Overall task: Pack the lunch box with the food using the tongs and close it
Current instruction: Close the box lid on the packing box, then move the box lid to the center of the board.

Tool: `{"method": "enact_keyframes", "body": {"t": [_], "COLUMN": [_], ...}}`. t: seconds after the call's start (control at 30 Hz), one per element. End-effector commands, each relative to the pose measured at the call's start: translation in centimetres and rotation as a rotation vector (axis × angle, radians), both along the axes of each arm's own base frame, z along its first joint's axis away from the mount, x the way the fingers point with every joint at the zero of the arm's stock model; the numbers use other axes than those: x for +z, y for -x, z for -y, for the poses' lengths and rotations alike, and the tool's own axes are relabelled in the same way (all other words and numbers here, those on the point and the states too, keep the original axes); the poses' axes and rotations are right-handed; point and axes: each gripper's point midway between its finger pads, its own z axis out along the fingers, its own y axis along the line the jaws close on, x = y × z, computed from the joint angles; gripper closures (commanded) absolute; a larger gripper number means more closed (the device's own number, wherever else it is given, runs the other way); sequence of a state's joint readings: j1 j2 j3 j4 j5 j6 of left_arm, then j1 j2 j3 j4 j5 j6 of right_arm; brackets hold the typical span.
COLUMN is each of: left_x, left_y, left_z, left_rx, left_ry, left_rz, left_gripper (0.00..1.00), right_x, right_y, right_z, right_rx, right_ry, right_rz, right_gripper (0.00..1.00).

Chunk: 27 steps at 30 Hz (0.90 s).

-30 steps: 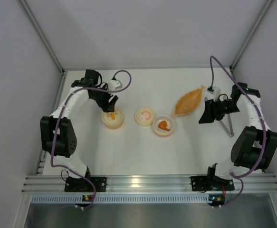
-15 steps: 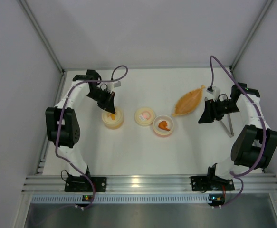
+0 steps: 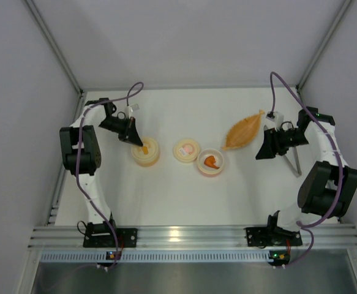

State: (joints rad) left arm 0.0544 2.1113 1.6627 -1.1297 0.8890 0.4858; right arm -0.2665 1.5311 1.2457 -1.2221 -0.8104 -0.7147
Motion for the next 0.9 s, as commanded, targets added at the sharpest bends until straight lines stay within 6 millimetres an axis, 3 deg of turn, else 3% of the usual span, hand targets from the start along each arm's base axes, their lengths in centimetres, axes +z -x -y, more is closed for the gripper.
{"method": "enact_keyframes", "body": {"t": [0.0,0.17,0.3,0.4,0.43,0.53,0.57,0.63,0.73,0.8,0.87], "left_x": [0.6,-0.6,0.2,3.7,6.1,10.4,10.9,12.5,12.0,10.9,10.1], "left_y": [-0.9,-0.8,-1.0,-2.5,-3.3,-4.6,-4.9,-4.9,-3.3,-0.6,0.3], "left_z": [0.8,0.6,0.3,0.1,0.1,0.5,0.5,2.9,6.5,9.1,10.8], "left_rx": [0.027,0.044,0.038,0.073,0.081,0.075,0.066,-0.029,-0.232,-0.466,-0.588], "left_ry": [0.084,0.066,0.042,0.017,0.012,-0.025,-0.063,-0.102,-0.173,-0.136,-0.12], "left_rz": [-0.002,-0.011,0.017,0.137,0.235,0.39,0.427,0.515,0.585,0.631,0.673], "left_gripper": [1.0,1.0,1.0,0.92,0.86,0.73,0.62,0.54,0.48,0.45,0.44], "right_x": [1.2,1.1,1.2,1.4,1.4,1.6,1.6,1.7,1.7,1.6,1.6], "right_y": [-0.1,0.0,0.0,-0.1,-0.2,-0.4,-0.5,-0.6,-0.9,-1.1,-1.2], "right_z": [-0.3,-0.2,-0.2,-0.3,-0.3,-0.3,-0.3,-0.3,-0.3,-0.3,-0.4], "right_rx": [0.02,0.02,0.021,0.021,0.021,0.018,0.017,0.015,0.009,0.007,0.008], "right_ry": [-0.027,-0.025,-0.023,-0.026,-0.027,-0.033,-0.033,-0.036,-0.043,-0.05,-0.056], "right_rz": [0.044,0.041,0.046,0.051,0.054,0.057,0.057,0.057,0.056,0.051,0.051], "right_gripper": [0.44,0.44,0.44,0.44,0.44,0.43,0.43,0.43,0.42,0.41,0.38]}}
